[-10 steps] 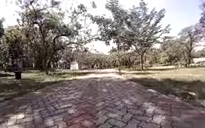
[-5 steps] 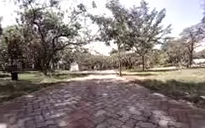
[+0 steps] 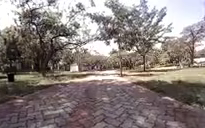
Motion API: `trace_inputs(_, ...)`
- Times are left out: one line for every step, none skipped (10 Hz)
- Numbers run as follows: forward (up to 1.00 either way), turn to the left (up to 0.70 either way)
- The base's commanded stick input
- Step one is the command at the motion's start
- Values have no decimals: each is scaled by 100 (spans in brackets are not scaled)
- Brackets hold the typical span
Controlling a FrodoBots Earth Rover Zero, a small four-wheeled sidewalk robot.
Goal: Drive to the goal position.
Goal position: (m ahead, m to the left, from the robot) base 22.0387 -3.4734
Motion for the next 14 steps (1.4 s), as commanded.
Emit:
trace_inputs(70,0)
trace_inputs(70,0)
trace_inputs(70,0)
trace_inputs(70,0)
trace_inputs(70,0)
trace_inputs(70,0)
trace_inputs(70,0)
trace_inputs(70,0)
trace_inputs(70,0)
trace_inputs(70,0)
trace_inputs(70,0)
trace_inputs(70,0)
trace_inputs(70,0)
trace_inputs(70,0)
